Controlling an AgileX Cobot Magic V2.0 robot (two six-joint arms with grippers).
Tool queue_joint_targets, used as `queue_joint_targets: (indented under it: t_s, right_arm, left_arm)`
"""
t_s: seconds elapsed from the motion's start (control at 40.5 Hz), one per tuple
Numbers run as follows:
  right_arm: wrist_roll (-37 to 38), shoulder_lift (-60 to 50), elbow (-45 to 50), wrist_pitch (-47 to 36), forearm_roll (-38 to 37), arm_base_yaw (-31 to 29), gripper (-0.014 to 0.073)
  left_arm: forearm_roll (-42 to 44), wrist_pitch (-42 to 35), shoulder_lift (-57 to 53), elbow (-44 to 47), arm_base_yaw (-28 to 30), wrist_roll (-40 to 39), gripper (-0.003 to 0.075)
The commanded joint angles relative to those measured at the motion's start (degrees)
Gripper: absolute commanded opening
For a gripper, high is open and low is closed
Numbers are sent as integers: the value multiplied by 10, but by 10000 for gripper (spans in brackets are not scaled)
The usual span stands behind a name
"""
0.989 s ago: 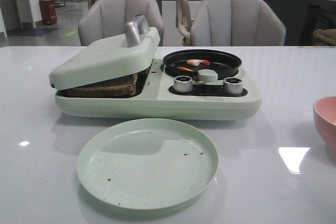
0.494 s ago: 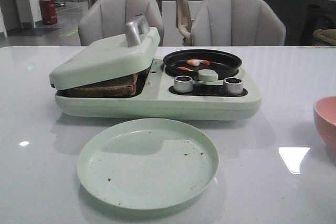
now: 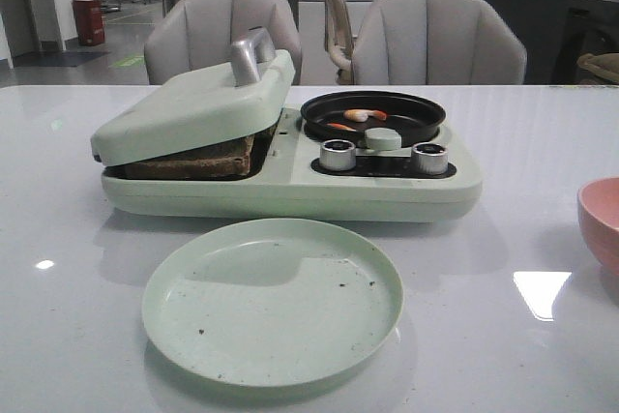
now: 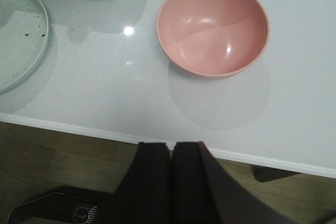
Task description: Make breakfast with bread and shrimp
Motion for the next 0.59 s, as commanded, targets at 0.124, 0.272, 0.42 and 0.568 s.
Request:
queue_joint_targets:
  t_s: [0.124,0.272,0.42,0.568]
  right_arm:
    - [-7,2,-14,-31,3,0,35]
    - [-7,2,-14,-31,3,0,35]
    - [-7,2,-14,-31,3,0,35]
    - [-7,2,-14,-31,3,0,35]
  left_arm:
    - [36,-172,-75,74,100,-2,101]
    - [28,-291,-168,211,189,-2,101]
    - [0,-369,-268,327,251,-2,101]
    - [-21,-426,-337,410,295,-2,101]
